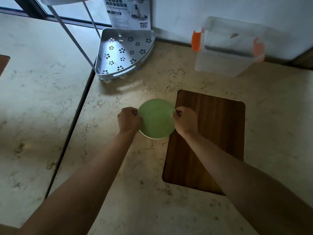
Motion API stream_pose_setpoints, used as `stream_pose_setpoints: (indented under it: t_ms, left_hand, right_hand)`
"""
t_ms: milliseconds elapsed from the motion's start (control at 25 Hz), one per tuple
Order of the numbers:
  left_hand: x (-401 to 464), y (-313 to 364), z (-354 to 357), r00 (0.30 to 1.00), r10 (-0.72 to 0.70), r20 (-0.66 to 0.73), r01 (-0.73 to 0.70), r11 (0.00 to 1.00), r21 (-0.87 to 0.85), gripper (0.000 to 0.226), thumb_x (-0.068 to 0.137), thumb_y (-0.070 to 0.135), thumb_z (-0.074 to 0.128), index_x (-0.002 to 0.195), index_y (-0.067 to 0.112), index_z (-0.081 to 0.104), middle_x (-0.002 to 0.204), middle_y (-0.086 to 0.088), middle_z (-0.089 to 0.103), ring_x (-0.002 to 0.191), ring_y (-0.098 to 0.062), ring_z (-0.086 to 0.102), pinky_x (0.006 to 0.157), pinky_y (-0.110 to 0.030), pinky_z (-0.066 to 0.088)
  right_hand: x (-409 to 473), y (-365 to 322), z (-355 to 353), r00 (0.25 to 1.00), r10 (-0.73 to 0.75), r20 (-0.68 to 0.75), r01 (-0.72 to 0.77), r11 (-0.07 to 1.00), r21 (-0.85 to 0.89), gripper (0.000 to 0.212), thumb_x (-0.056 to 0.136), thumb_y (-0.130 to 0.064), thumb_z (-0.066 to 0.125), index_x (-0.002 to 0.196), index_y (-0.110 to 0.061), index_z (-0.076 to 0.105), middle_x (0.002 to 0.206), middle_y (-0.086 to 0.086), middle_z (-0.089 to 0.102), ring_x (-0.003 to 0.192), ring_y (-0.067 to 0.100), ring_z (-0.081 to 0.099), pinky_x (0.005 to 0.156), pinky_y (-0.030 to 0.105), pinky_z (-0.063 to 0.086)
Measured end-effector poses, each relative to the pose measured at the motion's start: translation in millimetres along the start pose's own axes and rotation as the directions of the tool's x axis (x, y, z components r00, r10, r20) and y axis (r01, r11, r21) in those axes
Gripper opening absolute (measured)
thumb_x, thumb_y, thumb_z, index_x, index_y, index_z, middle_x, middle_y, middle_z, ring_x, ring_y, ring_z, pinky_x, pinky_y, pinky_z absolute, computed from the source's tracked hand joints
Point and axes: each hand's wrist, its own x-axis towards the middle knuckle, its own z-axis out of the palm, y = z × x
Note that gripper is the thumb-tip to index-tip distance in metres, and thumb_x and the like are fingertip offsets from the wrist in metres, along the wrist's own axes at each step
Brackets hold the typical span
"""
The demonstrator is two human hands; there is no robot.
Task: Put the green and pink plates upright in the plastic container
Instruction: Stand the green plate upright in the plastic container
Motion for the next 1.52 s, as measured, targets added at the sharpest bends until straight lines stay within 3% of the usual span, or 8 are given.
stream_pose_setpoints:
  t_ms: [200,400,600,800,1040,1240,1360,1520]
  left_hand:
    - [-2.0,-2.3,8.9,0.998,0.057,-0.026,-0.052,0.989,0.141,0.035,0.076,0.001,0.057,0.108,0.003,0.072,0.109,-0.021,0.067,0.102,-0.033,0.061,0.09,-0.039,0.051]
    - [0.3,-2.0,2.0,0.999,0.037,-0.032,-0.034,0.996,0.078,0.018,0.065,-0.008,0.056,0.075,-0.005,0.07,0.072,-0.014,0.066,0.076,-0.027,0.059,0.067,-0.033,0.045]
    - [2.4,-1.1,5.3,0.998,0.055,0.024,-0.059,0.983,0.175,0.017,0.07,-0.009,0.052,0.075,-0.008,0.068,0.083,-0.024,0.065,0.079,-0.035,0.061,0.062,-0.03,0.039]
    - [3.7,-0.2,9.0,1.0,0.012,0.01,-0.014,0.974,0.225,0.03,0.077,0.0,0.053,0.103,-0.005,0.067,0.117,-0.028,0.052,0.109,-0.042,0.049,0.087,-0.043,0.044]
    - [5.4,4.2,8.2,0.992,-0.126,0.024,0.124,0.99,0.065,0.035,0.073,0.005,0.06,0.107,0.006,0.059,0.11,-0.013,0.061,0.11,-0.034,0.055,0.085,-0.043,0.049]
    - [3.0,9.7,3.8,0.982,-0.171,0.076,0.175,0.983,-0.062,0.046,0.079,0.018,0.065,0.123,0.009,0.058,0.117,-0.011,0.065,0.108,-0.03,0.061,0.089,-0.042,0.053]
    - [4.0,18.1,2.7,0.986,-0.147,0.081,0.153,0.985,-0.08,0.027,0.081,0.023,0.065,0.105,0.011,0.068,0.102,-0.006,0.067,0.101,-0.028,0.064,0.09,-0.044,0.055]
    - [-2.1,29.5,10.4,0.988,-0.102,0.116,0.113,0.989,-0.092,0.017,0.08,0.011,0.063,0.065,0.015,0.068,0.072,-0.003,0.067,0.069,-0.02,0.063,0.074,-0.044,0.058]
  right_hand:
    - [-4.4,-1.7,7.9,1.0,-0.002,-0.024,0.001,1.0,-0.019,0.024,0.095,-0.026,0.058,0.105,-0.008,0.071,0.096,0.012,0.07,0.084,0.024,0.067,0.074,0.032,0.056]
    - [-3.9,-5.9,9.3,0.998,0.064,0.002,-0.064,0.998,0.01,0.021,0.094,-0.025,0.061,0.095,-0.008,0.073,0.095,0.016,0.069,0.076,0.024,0.065,0.066,0.026,0.046]
    - [-6.0,-12.2,8.1,0.994,0.108,-0.006,-0.108,0.994,-0.01,0.019,0.093,-0.024,0.06,0.085,-0.009,0.067,0.096,0.014,0.069,0.082,0.025,0.066,0.069,0.03,0.051]
    - [0.1,-18.2,8.6,0.977,0.201,0.071,-0.204,0.978,0.039,0.013,0.084,-0.018,0.058,0.079,-0.007,0.061,0.087,0.011,0.062,0.078,0.024,0.058,0.062,0.03,0.038]
    - [-9.2,-18.6,5.9,0.974,0.212,0.078,-0.225,0.941,0.253,0.029,0.087,-0.016,0.058,0.115,-0.009,0.056,0.092,0.0,0.066,0.068,0.006,0.061,0.046,0.015,0.042]
    - [-12.9,-6.3,1.0,0.98,0.179,0.087,-0.196,0.942,0.274,0.019,0.092,-0.017,0.057,0.099,-0.009,0.074,0.089,0.003,0.073,0.07,0.008,0.063,0.057,0.018,0.044]
    - [-9.3,-3.7,-8.8,0.972,0.193,0.131,-0.225,0.922,0.314,0.027,0.091,-0.019,0.064,0.115,-0.011,0.07,0.11,0.001,0.072,0.097,0.013,0.067,0.081,0.023,0.052]
    - [-4.1,5.1,-34.1,0.978,0.169,0.125,-0.197,0.942,0.273,0.028,0.091,-0.023,0.065,0.116,-0.014,0.069,0.113,0.001,0.071,0.099,0.014,0.066,0.081,0.024,0.054]
